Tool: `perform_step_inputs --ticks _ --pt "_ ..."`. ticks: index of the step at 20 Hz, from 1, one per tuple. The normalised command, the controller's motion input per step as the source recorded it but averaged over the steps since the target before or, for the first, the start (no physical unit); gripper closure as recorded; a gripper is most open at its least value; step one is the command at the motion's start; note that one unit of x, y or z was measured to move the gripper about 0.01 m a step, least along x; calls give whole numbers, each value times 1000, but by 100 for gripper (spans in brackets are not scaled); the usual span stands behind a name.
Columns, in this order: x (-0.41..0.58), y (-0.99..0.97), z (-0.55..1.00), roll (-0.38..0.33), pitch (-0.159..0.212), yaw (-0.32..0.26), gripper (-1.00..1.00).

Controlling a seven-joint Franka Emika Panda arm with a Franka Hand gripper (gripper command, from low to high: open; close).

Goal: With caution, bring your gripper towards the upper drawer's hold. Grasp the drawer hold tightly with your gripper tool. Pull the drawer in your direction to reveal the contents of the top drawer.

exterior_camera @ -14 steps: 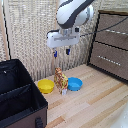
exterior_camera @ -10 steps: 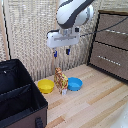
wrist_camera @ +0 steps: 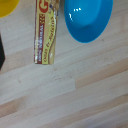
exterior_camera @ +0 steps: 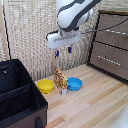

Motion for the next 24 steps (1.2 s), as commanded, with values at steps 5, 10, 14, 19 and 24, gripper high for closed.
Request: perform_step_inputs --ticks 5,10,14,19,24 --pt "149 0 329 -288 49 28 -100" --pt "91 -2 297 -271 111 1 -100" --pt "36 -39 191 -293 134 0 -100" --pt "13 -92 87 -350 70 32 -100" --pt "-12 -79 21 -354 0 131 -100"
